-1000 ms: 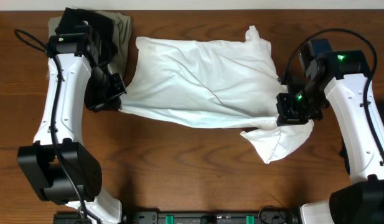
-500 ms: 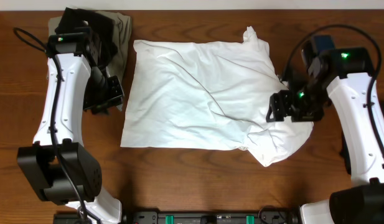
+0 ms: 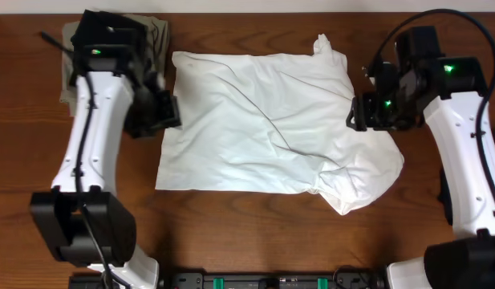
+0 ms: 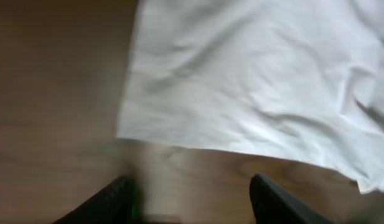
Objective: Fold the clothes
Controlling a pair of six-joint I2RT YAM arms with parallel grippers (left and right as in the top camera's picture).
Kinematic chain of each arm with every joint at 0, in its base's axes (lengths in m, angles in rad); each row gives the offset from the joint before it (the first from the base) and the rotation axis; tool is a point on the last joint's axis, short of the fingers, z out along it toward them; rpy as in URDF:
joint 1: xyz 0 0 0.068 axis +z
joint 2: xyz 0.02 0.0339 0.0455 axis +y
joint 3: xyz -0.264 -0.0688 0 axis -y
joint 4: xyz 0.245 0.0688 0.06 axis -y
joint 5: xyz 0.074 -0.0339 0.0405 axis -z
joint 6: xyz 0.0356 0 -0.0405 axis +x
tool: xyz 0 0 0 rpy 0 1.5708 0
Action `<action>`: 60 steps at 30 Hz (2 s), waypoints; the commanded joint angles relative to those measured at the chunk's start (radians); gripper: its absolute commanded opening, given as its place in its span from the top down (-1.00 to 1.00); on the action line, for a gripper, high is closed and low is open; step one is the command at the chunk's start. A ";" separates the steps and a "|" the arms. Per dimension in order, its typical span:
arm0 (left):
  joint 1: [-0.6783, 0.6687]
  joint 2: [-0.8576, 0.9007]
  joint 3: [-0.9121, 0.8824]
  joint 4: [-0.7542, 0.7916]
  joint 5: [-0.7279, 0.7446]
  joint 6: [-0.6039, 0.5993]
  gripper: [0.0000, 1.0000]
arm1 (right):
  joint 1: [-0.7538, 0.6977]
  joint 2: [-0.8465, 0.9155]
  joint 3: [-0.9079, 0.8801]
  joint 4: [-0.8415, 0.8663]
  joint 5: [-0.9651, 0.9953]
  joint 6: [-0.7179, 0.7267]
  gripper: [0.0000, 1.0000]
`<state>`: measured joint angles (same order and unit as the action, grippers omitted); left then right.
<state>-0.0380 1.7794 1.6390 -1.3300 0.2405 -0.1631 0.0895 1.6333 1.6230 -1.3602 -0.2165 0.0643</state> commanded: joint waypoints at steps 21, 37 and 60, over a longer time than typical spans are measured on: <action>-0.211 0.013 -0.436 0.450 0.040 -0.064 0.88 | 0.002 0.486 -0.035 0.535 -0.028 0.123 0.98; -0.210 0.014 -0.551 0.600 0.040 -0.064 0.88 | -0.060 0.584 -0.035 0.647 0.153 0.130 0.98; -0.210 0.014 -0.604 0.603 0.040 -0.091 0.89 | -0.201 0.611 -0.013 0.740 0.181 0.068 0.98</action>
<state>-0.2470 1.7805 1.0431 -0.7258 0.2848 -0.2310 -0.0994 2.2086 1.5913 -0.6239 -0.0906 0.1669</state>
